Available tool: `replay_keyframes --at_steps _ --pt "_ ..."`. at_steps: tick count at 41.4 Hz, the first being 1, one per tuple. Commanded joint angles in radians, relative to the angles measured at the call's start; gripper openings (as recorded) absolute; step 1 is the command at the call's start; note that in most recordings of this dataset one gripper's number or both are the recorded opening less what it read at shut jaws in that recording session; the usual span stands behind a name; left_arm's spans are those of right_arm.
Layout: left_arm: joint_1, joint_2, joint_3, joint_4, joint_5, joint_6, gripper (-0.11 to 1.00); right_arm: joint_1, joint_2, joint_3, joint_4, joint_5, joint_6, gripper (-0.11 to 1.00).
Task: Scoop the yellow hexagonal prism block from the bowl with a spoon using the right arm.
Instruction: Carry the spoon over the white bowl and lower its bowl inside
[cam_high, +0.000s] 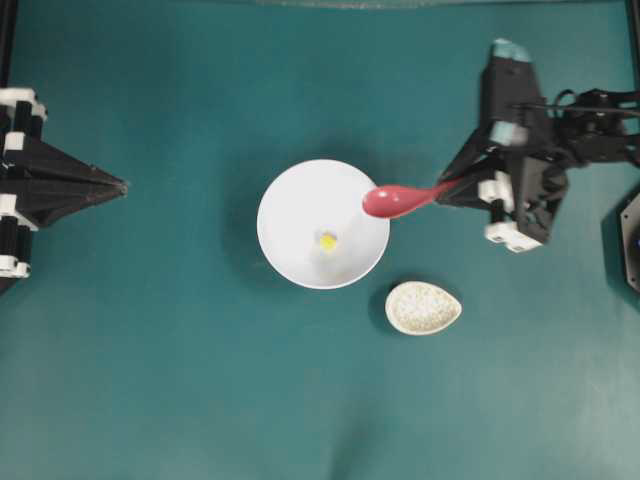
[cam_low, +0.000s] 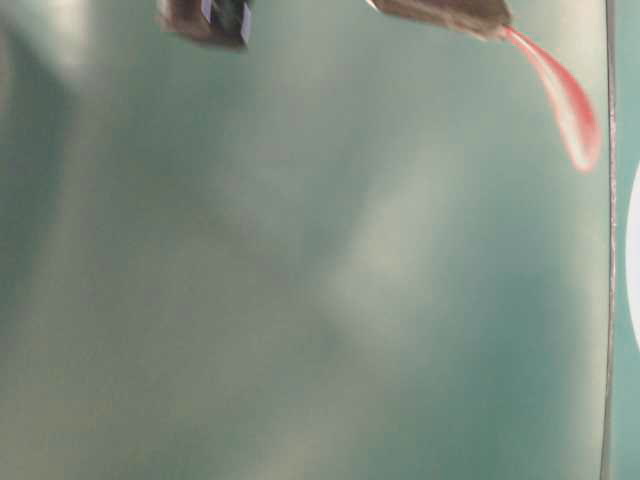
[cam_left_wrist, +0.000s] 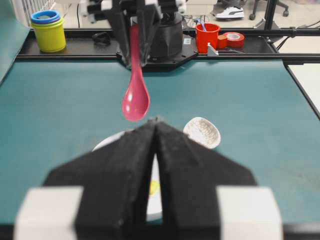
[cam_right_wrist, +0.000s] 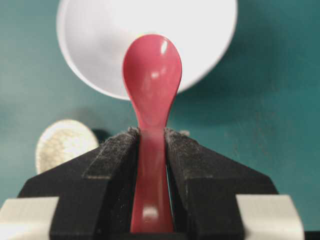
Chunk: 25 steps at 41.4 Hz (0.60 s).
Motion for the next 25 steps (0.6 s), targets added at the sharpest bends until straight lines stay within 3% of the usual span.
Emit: replay_keyframes --at_steps 1,14,25 --pt "0.002 0.005 -0.017 0.003 -0.008 0.002 0.01 -0.005 0.061 -0.077 -0.017 0.023 0.003 0.22" --pt "0.002 0.003 -0.017 0.003 -0.005 0.002 0.01 -0.005 0.235 -0.249 -0.048 0.202 0.014 0.22" --pt "0.002 0.003 -0.017 0.003 -0.005 0.0 0.01 -0.003 0.307 -0.314 -0.084 0.293 0.084 0.22"
